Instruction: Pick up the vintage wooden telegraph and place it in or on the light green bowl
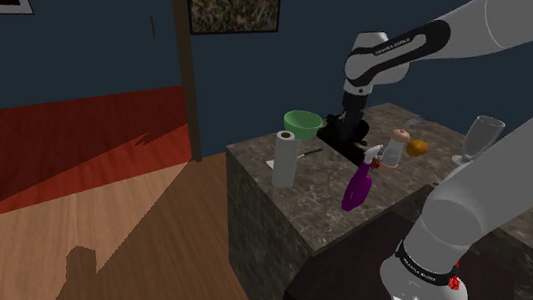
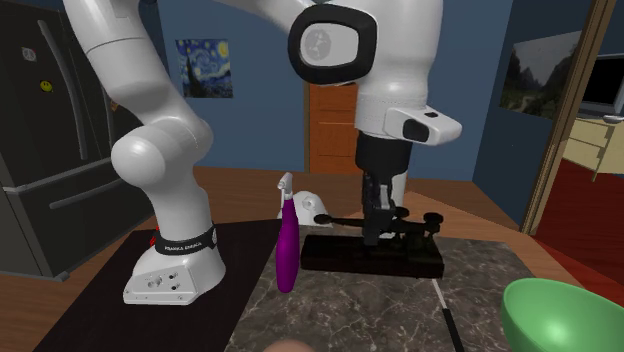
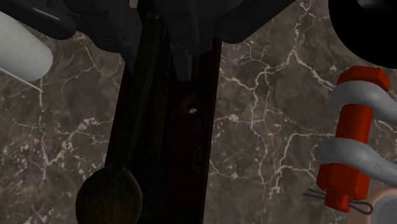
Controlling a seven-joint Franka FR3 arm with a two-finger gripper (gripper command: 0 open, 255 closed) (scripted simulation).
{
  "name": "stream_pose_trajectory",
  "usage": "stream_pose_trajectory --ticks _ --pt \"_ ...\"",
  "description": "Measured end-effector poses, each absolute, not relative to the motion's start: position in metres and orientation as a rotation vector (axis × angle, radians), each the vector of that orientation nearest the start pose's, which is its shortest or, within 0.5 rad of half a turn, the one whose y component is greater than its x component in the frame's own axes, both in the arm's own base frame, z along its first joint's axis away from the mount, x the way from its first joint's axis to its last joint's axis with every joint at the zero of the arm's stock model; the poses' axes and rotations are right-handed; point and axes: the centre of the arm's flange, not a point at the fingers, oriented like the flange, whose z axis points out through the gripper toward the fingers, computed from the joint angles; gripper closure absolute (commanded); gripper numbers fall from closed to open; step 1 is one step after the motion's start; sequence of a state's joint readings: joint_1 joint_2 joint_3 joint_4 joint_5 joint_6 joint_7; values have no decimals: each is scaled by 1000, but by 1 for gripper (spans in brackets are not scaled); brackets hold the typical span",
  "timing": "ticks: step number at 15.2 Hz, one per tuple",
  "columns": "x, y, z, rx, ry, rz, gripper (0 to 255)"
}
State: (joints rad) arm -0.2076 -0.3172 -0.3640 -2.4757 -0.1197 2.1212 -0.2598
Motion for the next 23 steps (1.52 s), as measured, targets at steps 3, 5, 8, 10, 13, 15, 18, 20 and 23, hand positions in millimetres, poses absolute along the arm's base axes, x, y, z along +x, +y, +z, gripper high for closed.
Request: stream_pose_trajectory --ticks 3,5,8,10,13,15,18,20,23 --pt "359 -237 412 -3090 351 69 255" --pt "360 -236 422 -3090 352 69 255" --pt "360 -236 437 -3090 351 69 255" --pt "376 -244 442 -3090 351 69 255" --pt "405 -261 445 -3089 352 70 255" --pt "426 -275 446 -3089 352 70 255" --pt "462 -297 446 -3090 353 70 255" --pt "483 -309 446 -3090 353 71 255" --pt "521 -330 445 -3090 353 71 255"
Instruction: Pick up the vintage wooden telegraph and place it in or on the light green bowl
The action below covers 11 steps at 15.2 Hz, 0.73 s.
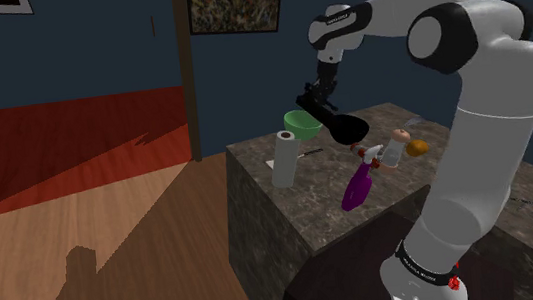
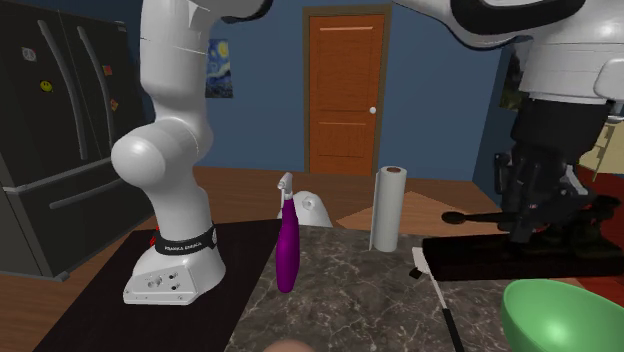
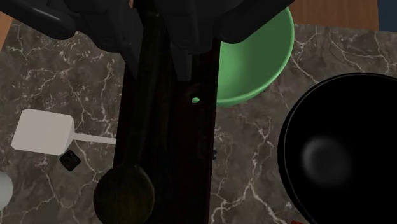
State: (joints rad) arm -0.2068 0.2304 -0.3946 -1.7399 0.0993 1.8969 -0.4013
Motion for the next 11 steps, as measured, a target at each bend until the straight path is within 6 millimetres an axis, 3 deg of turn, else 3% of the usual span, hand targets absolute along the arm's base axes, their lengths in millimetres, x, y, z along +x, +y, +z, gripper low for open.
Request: stream_pose_trajectory --ticks 8,11 --pt "612 -378 451 -3090 354 70 255" --pt "617 -383 441 -3090 352 71 255"
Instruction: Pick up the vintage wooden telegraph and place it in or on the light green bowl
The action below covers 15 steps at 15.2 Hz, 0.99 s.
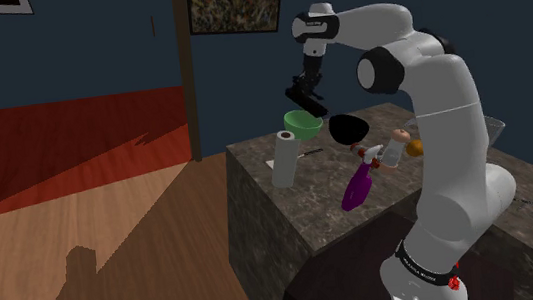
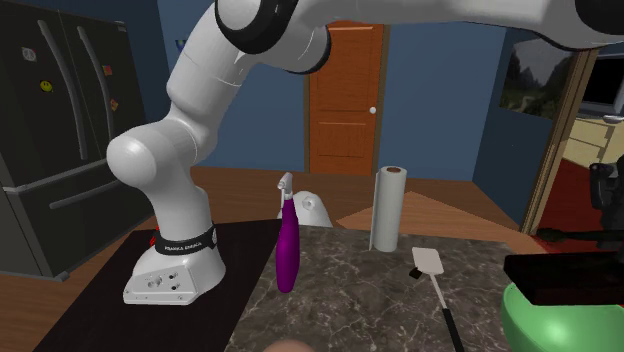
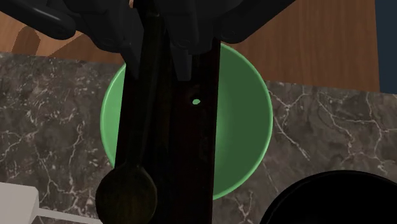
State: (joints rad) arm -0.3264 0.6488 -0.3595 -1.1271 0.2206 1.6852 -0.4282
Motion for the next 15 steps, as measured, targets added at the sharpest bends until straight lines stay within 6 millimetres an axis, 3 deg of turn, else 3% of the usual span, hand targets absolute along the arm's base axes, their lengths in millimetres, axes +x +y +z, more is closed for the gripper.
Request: stream_pose_trajectory --ticks 12,15 --pt "618 -383 376 -3089 351 71 255" --pt "619 -383 373 -3091 351 66 255"
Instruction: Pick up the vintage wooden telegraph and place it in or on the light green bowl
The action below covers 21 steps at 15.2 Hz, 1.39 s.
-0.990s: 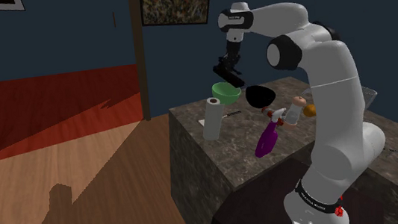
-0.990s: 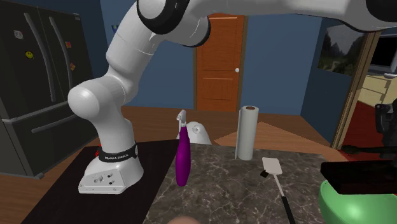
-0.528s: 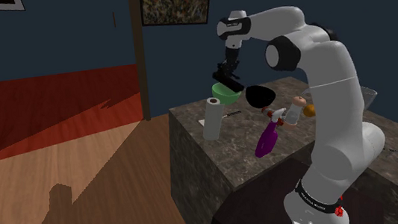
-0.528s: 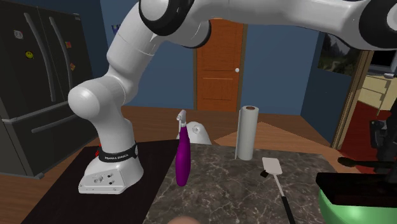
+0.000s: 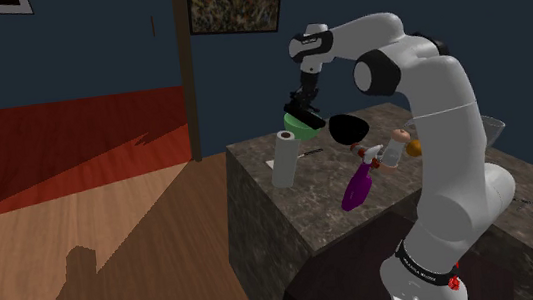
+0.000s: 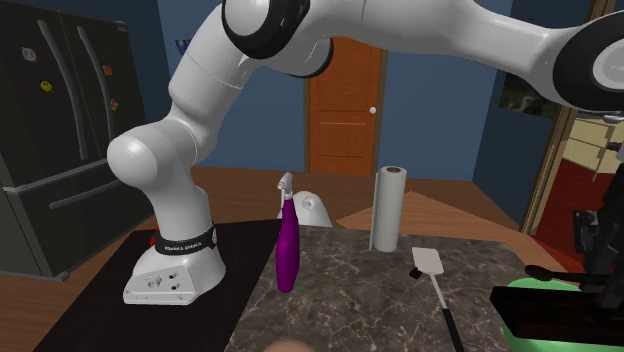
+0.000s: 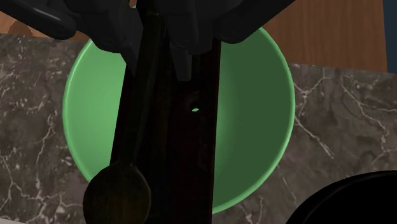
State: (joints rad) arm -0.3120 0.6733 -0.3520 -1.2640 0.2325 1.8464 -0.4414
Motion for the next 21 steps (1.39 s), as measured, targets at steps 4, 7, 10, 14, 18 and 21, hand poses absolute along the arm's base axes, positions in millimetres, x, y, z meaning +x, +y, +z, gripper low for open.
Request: stream_pose_trajectory --ticks 4,7,10,14,18,21 --pt "619 -383 373 -3091 351 64 255" --pt "619 -383 371 -3090 351 68 0" --pt "619 -383 371 -3090 351 69 0" --pt "622 -383 397 -3091 351 67 0" --pt "621 -385 419 -3090 352 68 0" --pt "621 -385 421 -3090 351 69 0"
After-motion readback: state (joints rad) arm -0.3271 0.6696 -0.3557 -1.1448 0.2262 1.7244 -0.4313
